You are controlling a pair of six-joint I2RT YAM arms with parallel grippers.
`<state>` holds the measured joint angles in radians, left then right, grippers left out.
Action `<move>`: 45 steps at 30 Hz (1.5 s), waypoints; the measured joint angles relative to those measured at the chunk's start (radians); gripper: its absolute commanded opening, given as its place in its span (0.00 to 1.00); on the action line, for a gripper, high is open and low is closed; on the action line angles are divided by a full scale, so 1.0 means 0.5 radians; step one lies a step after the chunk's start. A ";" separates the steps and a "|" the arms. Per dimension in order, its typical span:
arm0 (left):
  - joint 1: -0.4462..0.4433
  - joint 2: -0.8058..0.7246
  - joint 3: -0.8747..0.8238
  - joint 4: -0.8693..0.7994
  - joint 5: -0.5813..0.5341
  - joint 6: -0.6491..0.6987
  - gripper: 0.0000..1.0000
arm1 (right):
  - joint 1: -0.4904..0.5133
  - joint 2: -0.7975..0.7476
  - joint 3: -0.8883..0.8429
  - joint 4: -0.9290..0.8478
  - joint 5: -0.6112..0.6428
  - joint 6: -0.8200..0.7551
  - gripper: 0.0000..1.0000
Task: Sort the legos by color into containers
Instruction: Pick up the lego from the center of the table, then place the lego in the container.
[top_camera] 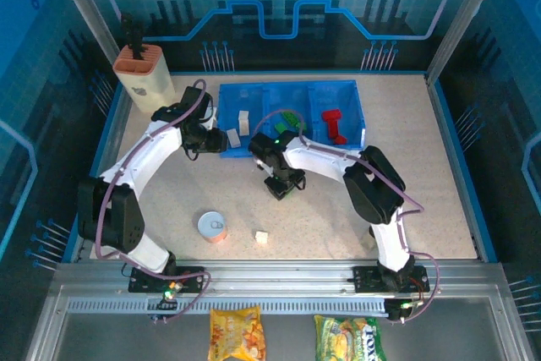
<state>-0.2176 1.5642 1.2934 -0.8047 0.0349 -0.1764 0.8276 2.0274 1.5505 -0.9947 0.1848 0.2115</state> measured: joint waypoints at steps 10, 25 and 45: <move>0.002 -0.007 -0.016 0.005 0.000 0.001 0.43 | -0.217 -0.072 0.077 0.021 0.169 0.492 0.42; 0.023 -0.010 -0.047 0.037 0.016 0.006 0.42 | -0.420 0.108 0.753 0.037 0.191 0.685 0.41; 0.024 -0.010 -0.047 0.050 0.031 0.006 0.42 | -0.639 0.725 1.304 0.325 -0.056 0.649 0.41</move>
<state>-0.2054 1.5593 1.2701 -0.7795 0.0502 -0.1734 0.5079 2.3898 2.2024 -0.8322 0.1570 0.5362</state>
